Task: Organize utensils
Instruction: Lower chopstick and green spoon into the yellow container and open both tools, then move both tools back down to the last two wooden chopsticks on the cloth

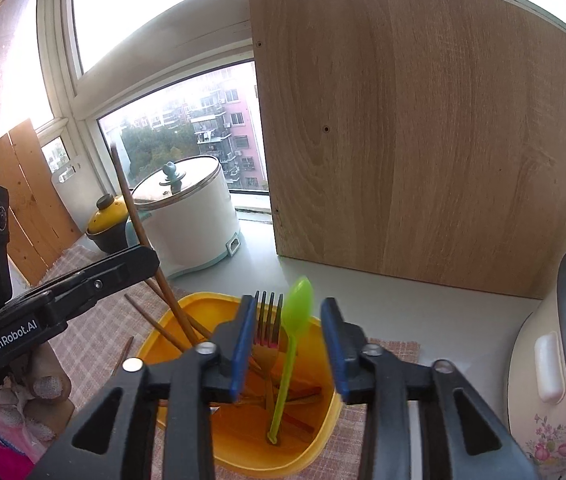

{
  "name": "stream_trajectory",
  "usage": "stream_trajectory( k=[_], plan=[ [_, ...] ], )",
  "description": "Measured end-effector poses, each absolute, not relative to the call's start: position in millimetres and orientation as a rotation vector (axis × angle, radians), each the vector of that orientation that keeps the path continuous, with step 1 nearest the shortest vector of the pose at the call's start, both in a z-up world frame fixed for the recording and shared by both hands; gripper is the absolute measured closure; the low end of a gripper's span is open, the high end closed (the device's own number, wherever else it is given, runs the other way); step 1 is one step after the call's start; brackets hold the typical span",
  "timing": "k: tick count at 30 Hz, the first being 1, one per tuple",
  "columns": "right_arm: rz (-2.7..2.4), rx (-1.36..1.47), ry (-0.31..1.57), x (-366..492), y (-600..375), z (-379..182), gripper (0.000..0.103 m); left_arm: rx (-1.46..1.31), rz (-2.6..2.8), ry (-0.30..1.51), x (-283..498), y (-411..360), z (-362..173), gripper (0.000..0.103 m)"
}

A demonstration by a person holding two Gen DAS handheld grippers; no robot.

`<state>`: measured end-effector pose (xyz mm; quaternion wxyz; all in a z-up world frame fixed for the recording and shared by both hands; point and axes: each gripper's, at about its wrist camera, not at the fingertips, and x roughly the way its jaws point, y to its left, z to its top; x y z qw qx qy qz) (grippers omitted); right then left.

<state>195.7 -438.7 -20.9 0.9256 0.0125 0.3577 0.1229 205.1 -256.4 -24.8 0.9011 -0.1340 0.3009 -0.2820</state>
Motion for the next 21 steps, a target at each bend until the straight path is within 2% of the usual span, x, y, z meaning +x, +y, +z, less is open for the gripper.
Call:
stream_trajectory(
  k=[2, 5, 17, 21],
  plan=[
    [0.248, 0.028, 0.734, 189.6, -439.5, -19.1, 0.052, -0.285, -0.580, 0.622, 197.4, -252.7, -23.2, 0.069],
    [0.236, 0.033, 0.725, 178.1, -441.0, -15.2, 0.038, -0.269, -0.576, 0.617, 183.2, -247.9, -19.5, 0.069],
    [0.251, 0.049, 0.697, 125.6, -434.4, 2.2, 0.029, -0.202, -0.525, 0.607, 121.6, -200.9, 6.6, 0.069],
    [0.272, 0.046, 0.690, 110.3, -425.2, 5.6, 0.027, -0.204, -0.443, 0.622, 106.0, -168.2, 9.2, 0.061]
  ],
)
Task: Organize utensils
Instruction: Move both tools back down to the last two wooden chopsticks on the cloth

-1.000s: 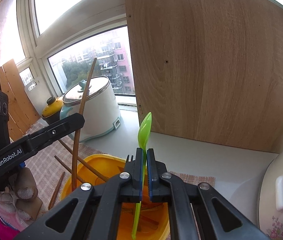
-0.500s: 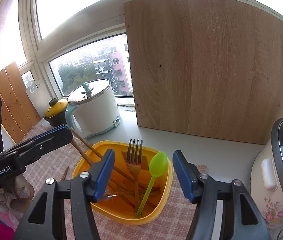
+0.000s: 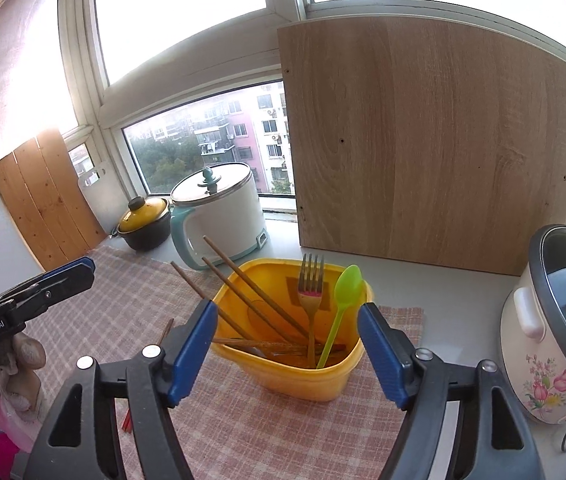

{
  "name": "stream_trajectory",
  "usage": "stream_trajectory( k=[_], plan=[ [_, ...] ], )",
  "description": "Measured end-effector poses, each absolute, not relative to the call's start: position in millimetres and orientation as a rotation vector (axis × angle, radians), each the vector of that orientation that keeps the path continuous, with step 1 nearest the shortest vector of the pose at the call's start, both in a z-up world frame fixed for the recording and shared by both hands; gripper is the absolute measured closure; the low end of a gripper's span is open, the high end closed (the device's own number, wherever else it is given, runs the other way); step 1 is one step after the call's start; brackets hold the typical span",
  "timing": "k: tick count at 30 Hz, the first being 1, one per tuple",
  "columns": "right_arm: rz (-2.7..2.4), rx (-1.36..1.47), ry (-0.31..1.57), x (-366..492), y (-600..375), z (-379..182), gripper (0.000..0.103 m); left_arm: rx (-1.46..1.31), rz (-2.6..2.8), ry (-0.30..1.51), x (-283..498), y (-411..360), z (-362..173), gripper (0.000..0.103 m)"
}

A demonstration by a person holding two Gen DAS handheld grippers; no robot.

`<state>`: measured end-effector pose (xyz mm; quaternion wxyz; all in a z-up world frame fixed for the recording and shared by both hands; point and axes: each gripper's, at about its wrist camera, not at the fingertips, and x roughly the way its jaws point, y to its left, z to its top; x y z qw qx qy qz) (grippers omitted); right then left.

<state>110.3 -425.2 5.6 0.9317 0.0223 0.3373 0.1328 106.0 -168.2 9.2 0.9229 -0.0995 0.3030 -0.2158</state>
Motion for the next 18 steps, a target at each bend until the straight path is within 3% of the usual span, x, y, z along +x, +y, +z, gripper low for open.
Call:
stream_trajectory(
  k=[7, 13, 15, 18],
  plan=[
    [0.331, 0.036, 0.679, 82.8, -406.1, 5.9, 0.017, -0.176, -0.284, 0.733, 94.7, -118.1, -14.7, 0.060],
    [0.352, -0.007, 0.707, 64.4, -386.9, -9.3, 0.014, -0.178, -0.181, 0.911, 101.7, -100.2, -68.5, 0.061],
    [0.362, -0.010, 0.725, 60.3, -382.9, -16.5, 0.014, -0.192, -0.156, 0.980, 107.7, -98.9, -91.1, 0.079],
    [0.374, 0.004, 0.756, 56.0, -380.8, -27.9, 0.014, -0.210, -0.141, 1.054, 112.0, -98.9, -120.0, 0.088]
  ],
)
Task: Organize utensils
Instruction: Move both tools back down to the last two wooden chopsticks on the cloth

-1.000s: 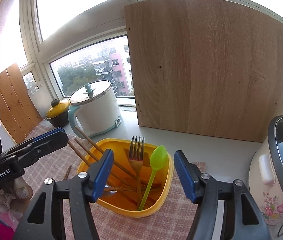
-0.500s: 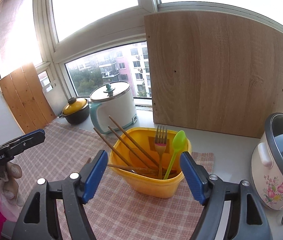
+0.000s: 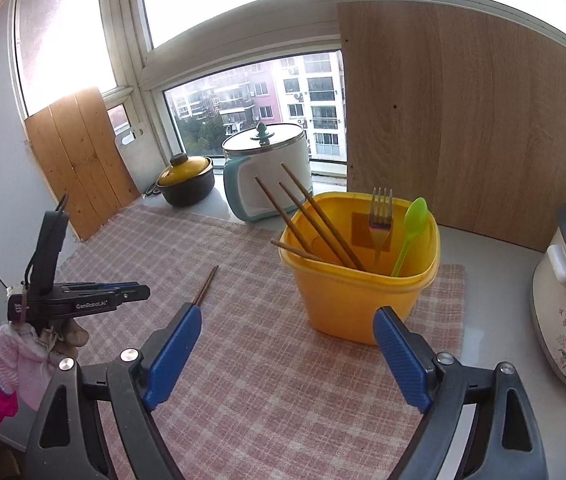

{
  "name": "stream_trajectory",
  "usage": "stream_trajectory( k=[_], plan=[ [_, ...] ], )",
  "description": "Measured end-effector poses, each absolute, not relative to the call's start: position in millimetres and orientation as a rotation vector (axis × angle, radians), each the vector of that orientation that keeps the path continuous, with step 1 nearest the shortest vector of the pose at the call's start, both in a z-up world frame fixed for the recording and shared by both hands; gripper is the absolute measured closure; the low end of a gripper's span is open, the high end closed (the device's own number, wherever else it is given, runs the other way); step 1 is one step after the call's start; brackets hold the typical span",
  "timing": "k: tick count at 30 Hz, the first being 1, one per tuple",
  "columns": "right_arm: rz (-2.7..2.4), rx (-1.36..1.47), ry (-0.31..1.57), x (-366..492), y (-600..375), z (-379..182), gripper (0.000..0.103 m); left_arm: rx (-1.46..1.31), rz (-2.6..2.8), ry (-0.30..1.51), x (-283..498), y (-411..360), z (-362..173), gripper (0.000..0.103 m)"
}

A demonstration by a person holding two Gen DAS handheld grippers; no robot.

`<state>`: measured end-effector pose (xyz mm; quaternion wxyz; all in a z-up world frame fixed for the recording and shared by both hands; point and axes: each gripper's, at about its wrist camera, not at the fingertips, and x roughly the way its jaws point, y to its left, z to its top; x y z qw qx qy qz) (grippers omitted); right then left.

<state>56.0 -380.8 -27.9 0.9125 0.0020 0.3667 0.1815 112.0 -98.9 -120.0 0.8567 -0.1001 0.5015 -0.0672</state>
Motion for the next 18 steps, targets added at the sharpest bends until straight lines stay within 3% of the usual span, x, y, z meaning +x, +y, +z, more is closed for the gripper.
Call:
stream_trajectory(
  k=[5, 18],
  plan=[
    [0.381, 0.028, 0.797, 52.6, -380.5, -46.6, 0.014, -0.177, -0.130, 1.106, 117.9, -109.9, -150.7, 0.095],
    [0.345, 0.071, 0.877, 56.1, -361.7, -76.0, 0.016, -0.101, -0.176, 1.162, 145.4, -123.5, -174.7, 0.096]
  ],
)
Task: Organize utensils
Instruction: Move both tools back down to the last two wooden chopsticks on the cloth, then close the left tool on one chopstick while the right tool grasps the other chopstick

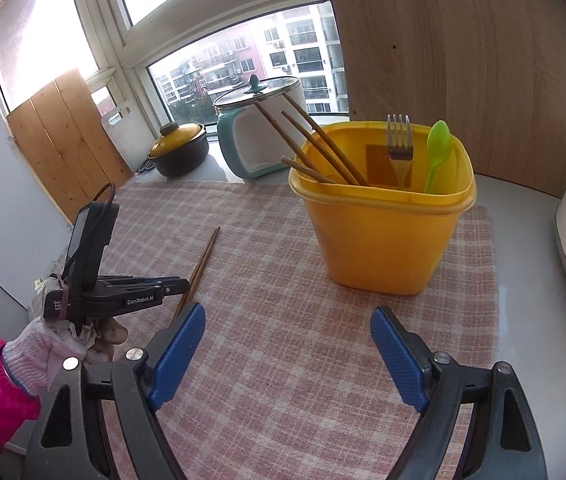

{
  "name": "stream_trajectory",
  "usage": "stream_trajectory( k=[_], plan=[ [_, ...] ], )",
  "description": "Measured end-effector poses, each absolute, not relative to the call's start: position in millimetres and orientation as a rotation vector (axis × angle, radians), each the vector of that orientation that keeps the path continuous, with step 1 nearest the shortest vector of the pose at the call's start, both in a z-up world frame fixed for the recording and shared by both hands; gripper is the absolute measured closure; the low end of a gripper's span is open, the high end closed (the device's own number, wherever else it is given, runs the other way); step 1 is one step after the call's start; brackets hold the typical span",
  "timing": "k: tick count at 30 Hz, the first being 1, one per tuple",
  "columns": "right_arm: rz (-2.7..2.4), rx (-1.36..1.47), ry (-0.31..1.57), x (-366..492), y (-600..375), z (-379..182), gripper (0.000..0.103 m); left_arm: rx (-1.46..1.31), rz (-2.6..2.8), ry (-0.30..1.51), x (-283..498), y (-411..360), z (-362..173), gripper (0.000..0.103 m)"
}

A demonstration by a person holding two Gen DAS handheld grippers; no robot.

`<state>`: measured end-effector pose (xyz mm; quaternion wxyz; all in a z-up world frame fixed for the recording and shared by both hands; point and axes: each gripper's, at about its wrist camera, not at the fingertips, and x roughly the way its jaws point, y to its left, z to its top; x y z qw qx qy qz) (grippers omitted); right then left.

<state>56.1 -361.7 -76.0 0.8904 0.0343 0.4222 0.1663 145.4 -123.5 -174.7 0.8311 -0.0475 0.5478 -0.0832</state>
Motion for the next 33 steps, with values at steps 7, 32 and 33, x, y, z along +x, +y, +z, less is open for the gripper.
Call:
stream_trajectory(
  k=[7, 32, 33],
  plan=[
    [0.327, 0.068, 0.905, 59.1, -341.1, -84.1, 0.021, -0.087, -0.206, 1.174, 152.0, -117.4, -181.3, 0.096],
    [0.366, 0.063, 1.189, 132.2, -223.7, -159.0, 0.058, -0.125, -0.319, 1.196, 157.0, -67.4, -186.2, 0.098],
    [0.361, 0.073, 1.206, 138.3, -220.0, -164.5, 0.059, -0.122, -0.320, 1.196, 156.3, -64.6, -186.0, 0.098]
  ],
)
